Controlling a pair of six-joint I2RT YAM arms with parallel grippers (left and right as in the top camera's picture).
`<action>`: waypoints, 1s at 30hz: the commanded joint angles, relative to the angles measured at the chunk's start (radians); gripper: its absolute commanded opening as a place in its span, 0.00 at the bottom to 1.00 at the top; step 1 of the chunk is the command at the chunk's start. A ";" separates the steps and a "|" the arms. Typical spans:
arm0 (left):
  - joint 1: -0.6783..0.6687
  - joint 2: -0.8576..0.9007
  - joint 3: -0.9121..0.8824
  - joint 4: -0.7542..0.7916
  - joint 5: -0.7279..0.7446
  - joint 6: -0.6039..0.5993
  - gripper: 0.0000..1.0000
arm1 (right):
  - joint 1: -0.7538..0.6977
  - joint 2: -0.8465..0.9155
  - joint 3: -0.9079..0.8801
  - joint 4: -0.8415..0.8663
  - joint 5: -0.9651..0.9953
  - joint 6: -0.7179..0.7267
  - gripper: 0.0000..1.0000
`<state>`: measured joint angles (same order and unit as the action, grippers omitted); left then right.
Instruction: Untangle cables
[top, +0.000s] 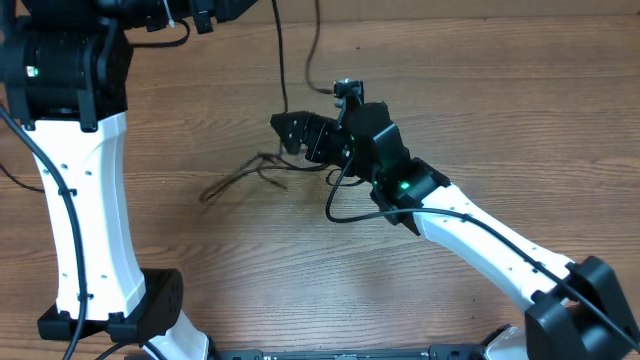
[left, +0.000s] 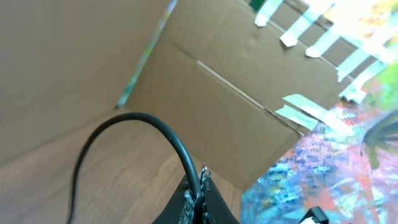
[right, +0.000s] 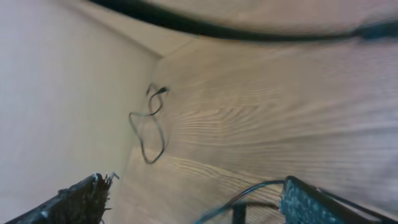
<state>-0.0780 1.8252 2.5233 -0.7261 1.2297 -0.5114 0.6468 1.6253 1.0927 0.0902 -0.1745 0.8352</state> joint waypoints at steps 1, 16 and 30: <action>-0.008 -0.021 0.011 0.082 0.028 -0.087 0.04 | 0.002 0.095 0.014 -0.011 0.042 0.087 0.85; 0.130 -0.019 0.011 0.240 -0.010 -0.110 0.04 | -0.069 0.171 0.014 -0.548 0.069 0.135 0.47; 0.184 0.033 0.011 -0.248 -0.998 0.373 0.04 | -0.229 0.171 0.013 -0.853 0.070 0.133 1.00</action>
<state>0.0990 1.8282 2.5248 -1.0264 0.4572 -0.2798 0.4183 1.8065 1.0958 -0.7589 -0.1139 0.9695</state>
